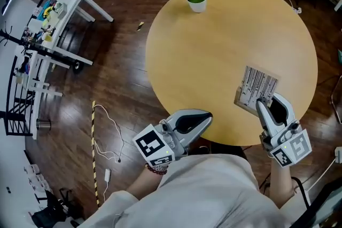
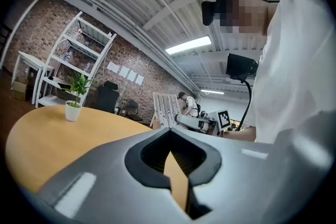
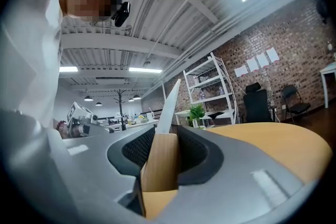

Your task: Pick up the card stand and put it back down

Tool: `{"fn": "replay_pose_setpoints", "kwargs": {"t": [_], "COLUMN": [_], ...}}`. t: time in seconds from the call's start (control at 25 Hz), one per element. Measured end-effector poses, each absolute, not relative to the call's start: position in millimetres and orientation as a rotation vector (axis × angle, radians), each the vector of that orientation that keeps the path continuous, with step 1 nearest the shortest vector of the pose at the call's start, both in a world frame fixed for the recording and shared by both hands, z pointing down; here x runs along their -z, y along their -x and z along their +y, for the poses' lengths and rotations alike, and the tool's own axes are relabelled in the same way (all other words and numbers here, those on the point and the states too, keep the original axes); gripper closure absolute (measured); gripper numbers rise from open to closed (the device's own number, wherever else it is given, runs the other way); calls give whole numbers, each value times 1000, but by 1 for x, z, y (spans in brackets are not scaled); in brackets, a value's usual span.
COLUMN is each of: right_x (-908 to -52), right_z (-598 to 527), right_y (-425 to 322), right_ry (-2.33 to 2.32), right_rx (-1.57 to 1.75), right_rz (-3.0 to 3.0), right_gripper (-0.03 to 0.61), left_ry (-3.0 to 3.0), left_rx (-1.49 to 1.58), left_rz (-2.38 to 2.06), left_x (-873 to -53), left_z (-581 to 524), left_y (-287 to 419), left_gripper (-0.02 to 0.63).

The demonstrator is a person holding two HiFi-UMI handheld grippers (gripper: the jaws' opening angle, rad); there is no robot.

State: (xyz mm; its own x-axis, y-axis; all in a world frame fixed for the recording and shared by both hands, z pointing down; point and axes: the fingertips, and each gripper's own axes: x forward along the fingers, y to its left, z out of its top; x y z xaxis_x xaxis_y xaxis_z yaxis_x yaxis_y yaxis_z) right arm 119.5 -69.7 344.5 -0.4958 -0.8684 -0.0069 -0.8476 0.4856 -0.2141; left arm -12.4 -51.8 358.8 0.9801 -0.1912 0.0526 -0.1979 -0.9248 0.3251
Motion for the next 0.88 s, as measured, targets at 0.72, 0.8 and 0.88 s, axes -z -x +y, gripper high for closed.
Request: {"fn": "replay_pose_setpoints", "kwargs": {"t": [0.72,0.8,0.88], "right_x": [-258,-254,-249], "right_z": [152,160,165], "right_y": [-55,-53,-53], "right_ry": [1649,1641,1622], "right_rx": [113,90,69], "right_rz": [2423,2420,2415], "right_gripper": [442,442,442], "left_ry": [-2866,-2872,-2883], "left_rx": [-16,6,31], "left_rz": [57,74,83], "left_x": [-322,-314,-301], "left_z": [132,139,144], "left_y": [63,59,55], "left_gripper": [592,592,592]}}
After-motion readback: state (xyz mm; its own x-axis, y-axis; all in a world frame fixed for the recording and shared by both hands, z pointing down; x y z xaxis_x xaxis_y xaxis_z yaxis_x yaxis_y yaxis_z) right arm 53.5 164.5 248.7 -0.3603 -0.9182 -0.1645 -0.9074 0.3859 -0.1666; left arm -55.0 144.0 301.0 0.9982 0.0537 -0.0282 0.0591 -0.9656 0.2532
